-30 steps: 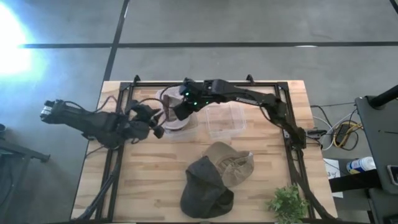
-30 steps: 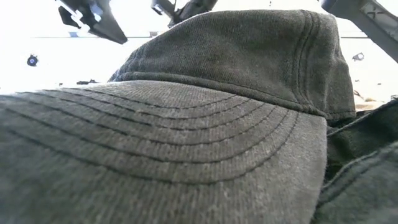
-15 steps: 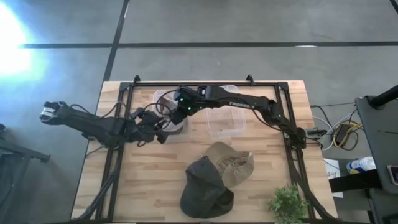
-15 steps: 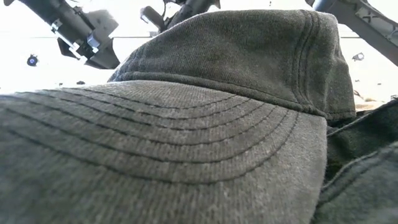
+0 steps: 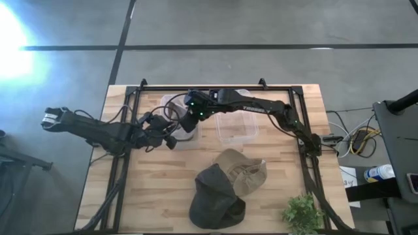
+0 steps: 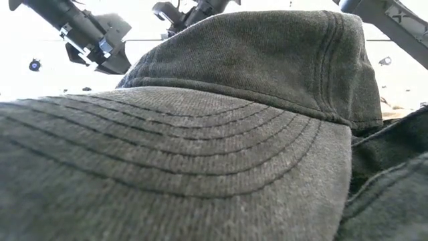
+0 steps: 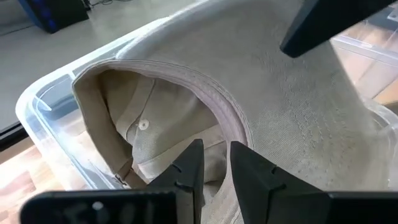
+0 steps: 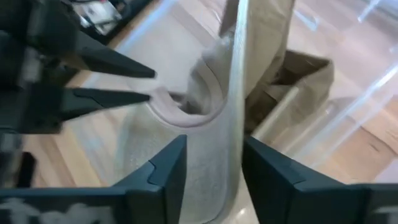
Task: Pick & Place hat
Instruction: Put the left brown cap into the left transparent bin, then put the top blue cap into the right transparent bin
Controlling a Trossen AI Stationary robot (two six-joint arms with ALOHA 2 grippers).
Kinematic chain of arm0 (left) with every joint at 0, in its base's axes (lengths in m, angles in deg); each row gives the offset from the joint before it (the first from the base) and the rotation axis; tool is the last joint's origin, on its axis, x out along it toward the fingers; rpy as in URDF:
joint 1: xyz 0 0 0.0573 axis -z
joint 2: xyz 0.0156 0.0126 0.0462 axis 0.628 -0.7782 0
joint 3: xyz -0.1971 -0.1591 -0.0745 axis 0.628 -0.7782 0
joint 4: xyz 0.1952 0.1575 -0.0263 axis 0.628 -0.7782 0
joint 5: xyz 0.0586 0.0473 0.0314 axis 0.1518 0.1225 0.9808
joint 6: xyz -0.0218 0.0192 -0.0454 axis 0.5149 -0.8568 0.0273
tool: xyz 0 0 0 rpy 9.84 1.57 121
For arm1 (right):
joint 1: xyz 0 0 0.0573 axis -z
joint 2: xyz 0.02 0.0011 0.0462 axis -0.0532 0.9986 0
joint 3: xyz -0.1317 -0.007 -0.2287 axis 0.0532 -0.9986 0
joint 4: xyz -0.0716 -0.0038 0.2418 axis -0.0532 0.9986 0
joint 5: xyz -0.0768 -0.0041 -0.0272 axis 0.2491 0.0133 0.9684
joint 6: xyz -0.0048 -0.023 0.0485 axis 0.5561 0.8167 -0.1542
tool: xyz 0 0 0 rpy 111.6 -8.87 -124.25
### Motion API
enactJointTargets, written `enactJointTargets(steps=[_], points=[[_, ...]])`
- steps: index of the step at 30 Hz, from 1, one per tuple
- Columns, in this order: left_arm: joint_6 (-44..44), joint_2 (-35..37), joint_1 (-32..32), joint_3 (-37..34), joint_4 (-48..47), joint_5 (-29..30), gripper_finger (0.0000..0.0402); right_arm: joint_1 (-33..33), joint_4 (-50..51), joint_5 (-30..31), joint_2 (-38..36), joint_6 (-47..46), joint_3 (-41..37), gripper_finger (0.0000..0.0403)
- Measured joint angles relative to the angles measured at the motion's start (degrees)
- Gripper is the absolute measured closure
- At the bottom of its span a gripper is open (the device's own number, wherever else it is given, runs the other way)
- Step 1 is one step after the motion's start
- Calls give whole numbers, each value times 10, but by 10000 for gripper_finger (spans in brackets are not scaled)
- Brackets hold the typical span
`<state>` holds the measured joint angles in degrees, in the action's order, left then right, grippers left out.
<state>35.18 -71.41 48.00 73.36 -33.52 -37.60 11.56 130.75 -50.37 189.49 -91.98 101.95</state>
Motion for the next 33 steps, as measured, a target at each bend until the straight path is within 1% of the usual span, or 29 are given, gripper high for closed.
enactJointTargets(steps=[3, 5, 7, 9, 11, 14, 18, 20, 24, 26, 30, 33], points=[[0, 2, 0, 4, 0, -10, 328, 0, 2, 2, -7, 14, -1, 234], [-1, 6, 0, 9, 0, -15, 328, -5, 5, 20, -23, 37, -1, 222], [-3, 12, 1, 18, -2, -22, 328, -14, 38, 53, -47, 61, 0, 211], [-11, 21, 1, 32, -4, -40, 328, -24, 80, 92, -69, 84, 1, 203], [-26, 29, 1, 49, -4, -55, 328, -36, 123, 116, -84, 99, 1, 197], [-59, 40, 5, 78, -5, -62, 328, -52, 175, 133, -99, 94, -1, 195], [-96, 53, 16, 120, -5, -73, 328, -71, 232, 137, -113, 89, -1, 197], [-102, 56, 24, 141, -5, -119, 328, -84, 262, 132, -115, 89, -1, 197], [-103, 52, 41, 168, -3, -275, 328, -110, 315, 92, -118, 74, -19, 197], [-99, 45, 52, 168, -6, -325, 328, -120, 321, 67, -121, 55, -44, 197], [-73, 27, 79, 159, -26, -354, 328, -145, 319, 20, -124, 5, -112, 197], [-48, 13, 109, 156, -44, -371, 328, -178, 315, -9, -124, -25, -168, 197]])
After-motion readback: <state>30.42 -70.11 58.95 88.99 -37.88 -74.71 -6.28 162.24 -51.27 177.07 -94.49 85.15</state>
